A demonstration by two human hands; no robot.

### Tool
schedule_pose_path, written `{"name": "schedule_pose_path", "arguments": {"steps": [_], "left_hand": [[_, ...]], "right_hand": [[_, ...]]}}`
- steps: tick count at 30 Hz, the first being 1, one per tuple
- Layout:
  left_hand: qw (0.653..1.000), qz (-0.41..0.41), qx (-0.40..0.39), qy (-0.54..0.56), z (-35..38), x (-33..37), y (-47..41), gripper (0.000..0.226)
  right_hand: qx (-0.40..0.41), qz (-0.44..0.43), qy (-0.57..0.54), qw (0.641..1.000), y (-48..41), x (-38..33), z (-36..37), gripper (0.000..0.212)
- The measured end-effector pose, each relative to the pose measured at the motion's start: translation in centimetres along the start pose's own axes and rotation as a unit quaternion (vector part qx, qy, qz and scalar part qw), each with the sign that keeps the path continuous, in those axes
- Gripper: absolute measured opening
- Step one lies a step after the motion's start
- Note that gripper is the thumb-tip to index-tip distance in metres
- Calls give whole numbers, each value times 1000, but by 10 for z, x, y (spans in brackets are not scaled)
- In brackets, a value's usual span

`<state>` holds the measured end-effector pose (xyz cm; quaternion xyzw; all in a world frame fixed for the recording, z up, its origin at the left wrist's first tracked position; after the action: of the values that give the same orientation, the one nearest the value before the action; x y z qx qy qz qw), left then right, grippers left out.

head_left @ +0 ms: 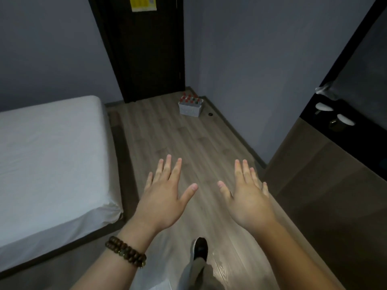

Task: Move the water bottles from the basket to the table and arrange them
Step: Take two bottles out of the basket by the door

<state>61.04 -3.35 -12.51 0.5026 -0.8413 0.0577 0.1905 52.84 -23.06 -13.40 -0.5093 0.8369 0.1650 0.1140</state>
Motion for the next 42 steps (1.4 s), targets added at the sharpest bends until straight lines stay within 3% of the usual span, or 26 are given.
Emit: {"name": "schedule_pose_path", "arguments": {"steps": [16, 33, 42], "left_hand": [[999, -28, 0, 38, -69, -52, -340, 89], [996, 24, -45, 76, -123, -154, -742, 81], [993, 41, -97, 50, -106, -185, -927, 83]], "right_hand": [[-6, -67, -3, 998, -361, -92, -44, 80], [5, 6, 10, 1000, -729, -174, -54, 78], [-31, 37, -25, 998, -920, -177, -24, 77]]}}
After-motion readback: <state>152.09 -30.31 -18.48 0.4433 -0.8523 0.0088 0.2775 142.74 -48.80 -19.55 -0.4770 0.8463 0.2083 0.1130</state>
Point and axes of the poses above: each hand's wrist, its own y-axis away from the middle knuckle, its own z-axis out of the palm, x = y × z, the point moved 8 cm from there along -y, towards the middle knuckle, and after that the axes turned 1 degree about z, right-handed, at the moved point
